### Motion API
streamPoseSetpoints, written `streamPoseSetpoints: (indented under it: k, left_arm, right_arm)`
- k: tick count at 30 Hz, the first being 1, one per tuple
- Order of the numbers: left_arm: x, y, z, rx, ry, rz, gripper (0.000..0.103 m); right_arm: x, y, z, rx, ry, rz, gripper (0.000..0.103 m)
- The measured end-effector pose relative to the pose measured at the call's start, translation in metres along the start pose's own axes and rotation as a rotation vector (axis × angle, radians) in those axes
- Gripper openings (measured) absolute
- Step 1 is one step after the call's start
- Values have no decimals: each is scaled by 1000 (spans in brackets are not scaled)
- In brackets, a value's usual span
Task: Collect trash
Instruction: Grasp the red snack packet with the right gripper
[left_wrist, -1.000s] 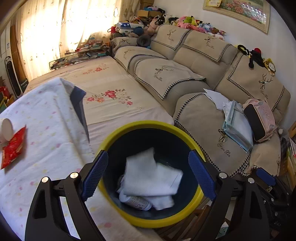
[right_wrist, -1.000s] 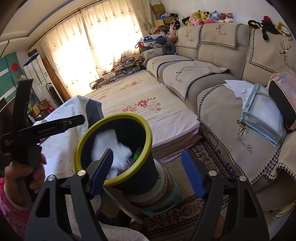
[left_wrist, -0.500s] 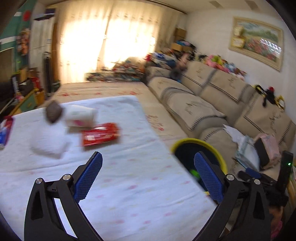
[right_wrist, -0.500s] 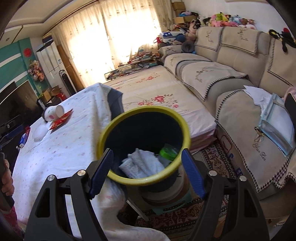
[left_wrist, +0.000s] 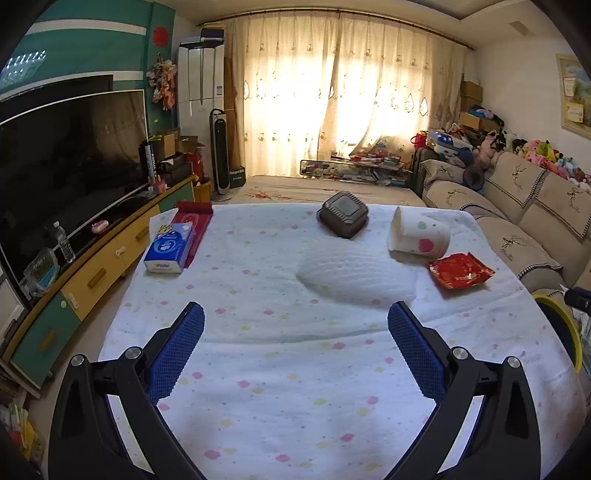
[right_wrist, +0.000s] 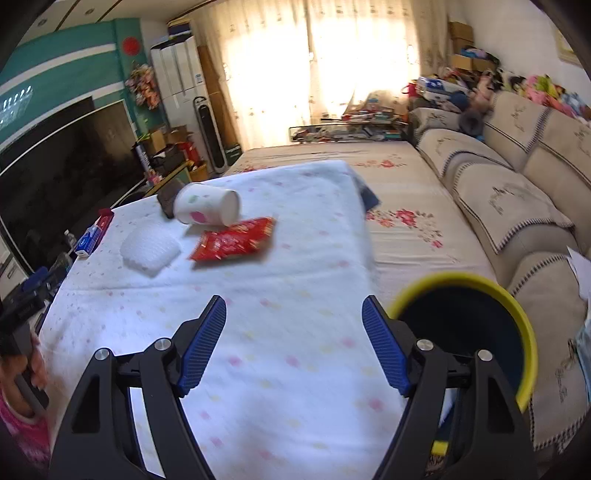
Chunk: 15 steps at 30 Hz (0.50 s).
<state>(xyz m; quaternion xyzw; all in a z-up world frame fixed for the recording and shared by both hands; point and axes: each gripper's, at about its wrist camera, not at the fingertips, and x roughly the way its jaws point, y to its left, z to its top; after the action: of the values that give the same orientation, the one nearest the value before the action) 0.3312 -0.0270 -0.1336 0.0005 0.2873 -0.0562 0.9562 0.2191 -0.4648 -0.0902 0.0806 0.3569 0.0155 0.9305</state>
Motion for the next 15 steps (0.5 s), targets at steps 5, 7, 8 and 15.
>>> streamPoseSetpoints:
  k: [5,7,8,15]
  left_arm:
    - [6,14,-4,-51,26,-47,98]
    - [2,9,-5,-33,12,-48,98]
    - [-1,5,-6,-20,1,-35,98]
    - [-7,-12,-7,46,-17,-17,98]
  right_arm:
    - [54,36,33,-36,42,9,72]
    - [82,43,45,-33,75,-8,72]
    - [94,45,49,-25,91,-14,71]
    - [149,44,54,-3,189,-70,59]
